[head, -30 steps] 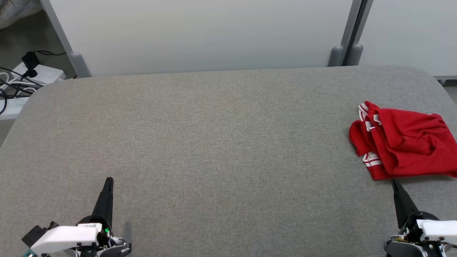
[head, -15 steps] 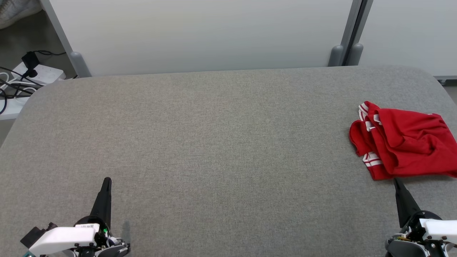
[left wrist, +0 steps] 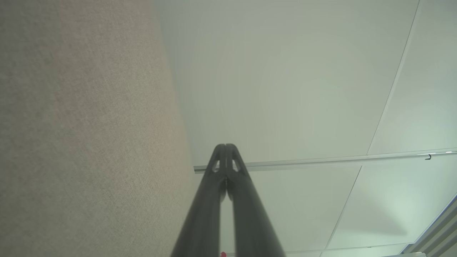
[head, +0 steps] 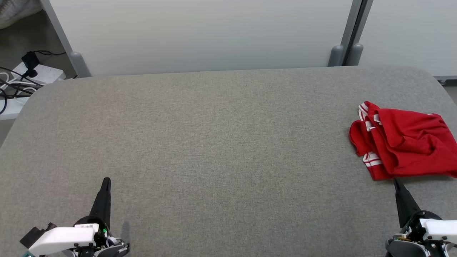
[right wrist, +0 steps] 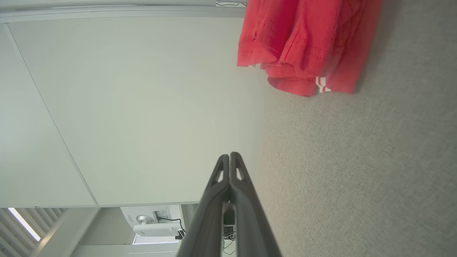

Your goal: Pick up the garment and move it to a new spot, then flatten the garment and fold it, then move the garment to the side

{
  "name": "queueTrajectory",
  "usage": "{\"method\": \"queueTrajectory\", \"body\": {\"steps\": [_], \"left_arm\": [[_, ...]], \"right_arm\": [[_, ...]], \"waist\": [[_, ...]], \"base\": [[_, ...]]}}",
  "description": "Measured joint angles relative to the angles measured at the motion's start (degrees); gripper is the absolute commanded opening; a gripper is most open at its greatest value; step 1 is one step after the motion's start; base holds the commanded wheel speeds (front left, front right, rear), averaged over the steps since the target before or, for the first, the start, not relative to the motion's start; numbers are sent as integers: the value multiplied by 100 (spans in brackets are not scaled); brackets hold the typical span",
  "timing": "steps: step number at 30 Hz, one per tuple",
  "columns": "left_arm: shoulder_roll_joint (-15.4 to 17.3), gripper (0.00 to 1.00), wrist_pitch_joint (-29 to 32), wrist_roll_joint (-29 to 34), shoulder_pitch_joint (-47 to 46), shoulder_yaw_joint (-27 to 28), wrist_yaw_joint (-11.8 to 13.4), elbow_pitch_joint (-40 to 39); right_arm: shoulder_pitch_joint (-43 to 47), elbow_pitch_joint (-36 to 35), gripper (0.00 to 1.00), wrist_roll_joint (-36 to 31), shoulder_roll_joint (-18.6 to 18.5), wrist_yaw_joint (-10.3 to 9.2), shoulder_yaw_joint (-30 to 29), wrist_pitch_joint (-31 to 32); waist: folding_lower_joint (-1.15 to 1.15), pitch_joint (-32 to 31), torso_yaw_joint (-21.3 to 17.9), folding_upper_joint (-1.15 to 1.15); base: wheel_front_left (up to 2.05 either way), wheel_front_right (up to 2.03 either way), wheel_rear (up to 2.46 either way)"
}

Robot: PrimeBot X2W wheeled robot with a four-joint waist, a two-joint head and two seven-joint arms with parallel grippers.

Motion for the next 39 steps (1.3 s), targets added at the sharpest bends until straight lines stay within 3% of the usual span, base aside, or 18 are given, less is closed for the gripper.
{"method": "queueTrajectory", "body": {"steps": [39], "left_arm": [[-10,0,15,1,0,21,0,0]], "right_arm": [[-1,3,0,-10,21,0,-26,21]], "waist": [[0,0,0,0]], "base": [[0,0,0]]}}
